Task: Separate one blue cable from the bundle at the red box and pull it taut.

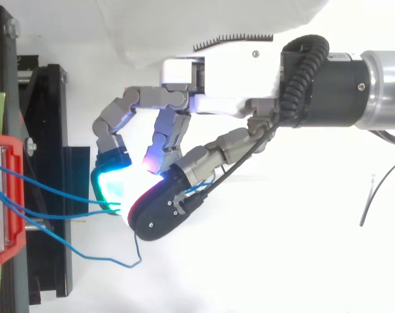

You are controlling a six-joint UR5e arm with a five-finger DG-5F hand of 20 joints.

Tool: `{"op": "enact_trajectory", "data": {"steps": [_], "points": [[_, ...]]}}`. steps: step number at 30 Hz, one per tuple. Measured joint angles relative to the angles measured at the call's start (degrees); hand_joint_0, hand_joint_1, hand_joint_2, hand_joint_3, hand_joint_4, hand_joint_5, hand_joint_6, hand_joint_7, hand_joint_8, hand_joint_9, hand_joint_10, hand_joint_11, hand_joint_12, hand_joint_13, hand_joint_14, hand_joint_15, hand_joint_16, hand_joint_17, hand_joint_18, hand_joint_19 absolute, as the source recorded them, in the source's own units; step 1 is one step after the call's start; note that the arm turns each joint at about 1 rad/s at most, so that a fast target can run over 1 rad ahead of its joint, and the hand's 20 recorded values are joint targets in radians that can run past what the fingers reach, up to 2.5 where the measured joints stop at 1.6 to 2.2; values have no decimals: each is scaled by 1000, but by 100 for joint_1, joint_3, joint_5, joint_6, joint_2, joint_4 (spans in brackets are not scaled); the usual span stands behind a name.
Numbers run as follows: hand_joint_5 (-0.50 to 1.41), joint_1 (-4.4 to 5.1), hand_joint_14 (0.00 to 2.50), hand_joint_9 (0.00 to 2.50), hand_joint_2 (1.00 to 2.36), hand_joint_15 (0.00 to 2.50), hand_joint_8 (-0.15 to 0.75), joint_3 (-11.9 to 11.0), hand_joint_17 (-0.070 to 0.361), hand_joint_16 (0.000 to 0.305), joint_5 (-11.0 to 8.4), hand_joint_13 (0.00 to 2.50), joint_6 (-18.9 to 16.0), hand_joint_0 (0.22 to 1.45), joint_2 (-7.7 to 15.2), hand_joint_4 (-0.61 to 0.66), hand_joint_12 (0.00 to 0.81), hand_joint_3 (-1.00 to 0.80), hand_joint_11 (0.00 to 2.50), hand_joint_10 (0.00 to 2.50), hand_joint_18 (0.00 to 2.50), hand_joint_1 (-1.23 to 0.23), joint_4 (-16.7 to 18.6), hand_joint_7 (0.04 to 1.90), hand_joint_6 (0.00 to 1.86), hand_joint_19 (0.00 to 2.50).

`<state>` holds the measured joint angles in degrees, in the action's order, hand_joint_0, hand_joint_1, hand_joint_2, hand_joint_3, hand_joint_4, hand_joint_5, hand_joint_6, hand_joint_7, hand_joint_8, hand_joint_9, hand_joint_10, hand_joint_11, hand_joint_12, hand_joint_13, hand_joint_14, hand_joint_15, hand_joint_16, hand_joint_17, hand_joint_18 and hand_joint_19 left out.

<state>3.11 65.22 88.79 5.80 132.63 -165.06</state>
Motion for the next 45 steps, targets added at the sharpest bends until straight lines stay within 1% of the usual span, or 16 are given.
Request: {"op": "enact_trajectory", "data": {"steps": [5,8,9,14,18,19,22,23,26,32,34,35,36,37,40,45], "points": [[-176,9,25,1165,1000,1124,358,0,157,70,-7,1214,-183,403,3,117,450,-500,1162,22,972,-648,4,1043,865,936],[-189,15,25,1142,1000,1110,363,3,164,73,-26,1211,-286,384,5,134,460,-500,1146,21,981,-692,4,1004,870,933],[-194,18,25,1144,1000,1109,364,3,164,73,-33,1211,-309,379,6,143,459,-500,1147,22,982,-733,2,995,870,924],[-205,25,28,1111,1000,1133,328,8,149,66,-52,1180,-369,433,7,123,417,-500,1181,22,921,-859,5,1005,866,943],[-212,32,31,1061,1000,1146,287,8,130,58,-61,1134,-376,534,7,86,370,-500,1187,26,848,-906,8,1037,858,956],[-213,35,31,1054,1000,1147,280,8,124,55,-66,1125,-376,580,7,74,358,-500,1192,26,832,-896,8,1041,856,958],[-208,40,32,1062,1000,1153,275,11,121,54,-77,1131,-377,636,8,67,352,-500,1200,27,829,-869,9,1034,857,958],[-206,42,32,1066,1003,1153,276,14,120,53,-78,1133,-377,657,8,65,354,-461,1201,27,830,-849,9,1032,857,961],[-204,44,32,1078,1013,1155,273,15,120,53,-80,1142,-378,659,8,51,350,-341,1202,26,835,-838,9,1043,857,969],[-206,44,32,1079,1017,1152,271,15,119,53,-81,1144,-378,667,5,36,347,-275,1199,26,841,-860,9,1085,858,961],[-207,45,33,1092,1018,1158,274,16,120,53,-81,1147,-378,643,4,41,353,-249,1195,26,844,-793,9,1078,865,970],[-206,46,31,1097,1017,1154,273,16,119,53,-81,1155,-378,619,6,52,350,-245,1190,26,844,-731,9,1059,867,990],[-204,47,31,1101,1017,1158,281,17,120,54,-81,1153,-378,609,6,59,360,-238,1207,26,842,-709,9,1054,861,998],[-203,47,31,1104,1018,1163,280,17,120,53,-81,1153,-378,601,6,58,348,-239,1188,26,839,-689,9,1053,858,1009],[-199,48,33,1109,1016,1168,283,17,121,54,-82,1153,-378,588,7,65,356,-250,1193,27,838,-641,9,1058,849,1021],[-195,47,32,1115,1014,1166,284,17,123,55,-81,1154,-378,579,8,66,360,-278,1198,27,837,-613,9,1073,842,1019]]}}
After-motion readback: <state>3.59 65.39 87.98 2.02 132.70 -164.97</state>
